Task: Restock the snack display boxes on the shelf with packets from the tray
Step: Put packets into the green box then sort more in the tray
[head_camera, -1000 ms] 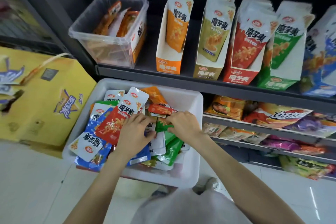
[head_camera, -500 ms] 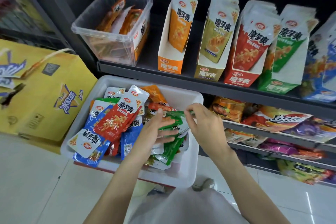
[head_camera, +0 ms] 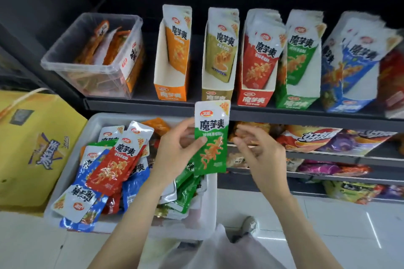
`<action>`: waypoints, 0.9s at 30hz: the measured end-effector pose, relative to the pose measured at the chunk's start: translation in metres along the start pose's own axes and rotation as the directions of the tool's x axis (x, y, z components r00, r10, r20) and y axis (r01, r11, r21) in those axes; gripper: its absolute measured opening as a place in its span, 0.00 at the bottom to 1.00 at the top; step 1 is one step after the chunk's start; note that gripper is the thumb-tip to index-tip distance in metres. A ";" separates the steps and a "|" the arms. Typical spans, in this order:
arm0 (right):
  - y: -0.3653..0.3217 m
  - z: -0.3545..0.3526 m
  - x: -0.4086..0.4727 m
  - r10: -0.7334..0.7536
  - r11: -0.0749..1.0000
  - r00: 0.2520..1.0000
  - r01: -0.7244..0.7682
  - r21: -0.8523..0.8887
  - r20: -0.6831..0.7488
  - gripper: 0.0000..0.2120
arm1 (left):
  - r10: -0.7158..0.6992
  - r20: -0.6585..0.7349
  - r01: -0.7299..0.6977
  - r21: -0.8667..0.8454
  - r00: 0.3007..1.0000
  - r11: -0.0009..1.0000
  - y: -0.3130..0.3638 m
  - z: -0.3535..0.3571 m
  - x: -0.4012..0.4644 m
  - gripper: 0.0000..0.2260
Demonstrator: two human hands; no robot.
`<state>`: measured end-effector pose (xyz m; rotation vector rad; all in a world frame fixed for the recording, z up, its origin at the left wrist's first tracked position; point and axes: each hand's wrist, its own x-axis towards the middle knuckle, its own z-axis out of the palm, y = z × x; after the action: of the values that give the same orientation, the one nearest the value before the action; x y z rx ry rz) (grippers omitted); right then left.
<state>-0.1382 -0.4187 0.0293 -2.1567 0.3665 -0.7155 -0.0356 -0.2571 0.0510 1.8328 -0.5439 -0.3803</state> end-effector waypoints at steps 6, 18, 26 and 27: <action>0.000 -0.074 0.046 0.221 0.896 0.974 -0.223 0.383 0.049 0.11 | 0.296 0.272 -0.340 0.132 0.916 0.931 0.062 0.046 0.048 0.15; 0.052 -0.158 0.153 0.068 0.997 0.876 -0.039 0.070 -0.477 0.09 | 0.564 0.157 -0.551 0.532 0.810 0.643 0.118 0.127 0.156 0.15; 0.081 -0.113 0.205 0.002 0.922 0.966 -0.102 -0.374 -0.260 0.11 | 0.548 0.317 -0.555 0.755 0.774 0.348 0.084 0.150 0.156 0.15; 0.084 -0.110 0.207 0.013 0.907 0.966 -0.120 -0.403 -0.258 0.11 | 0.554 0.326 -0.562 0.759 0.766 0.329 0.081 0.150 0.156 0.15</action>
<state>-0.0412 -0.6385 0.0959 -2.4390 0.7856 -0.9413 0.0051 -0.4826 0.0816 2.3490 -1.5301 0.4749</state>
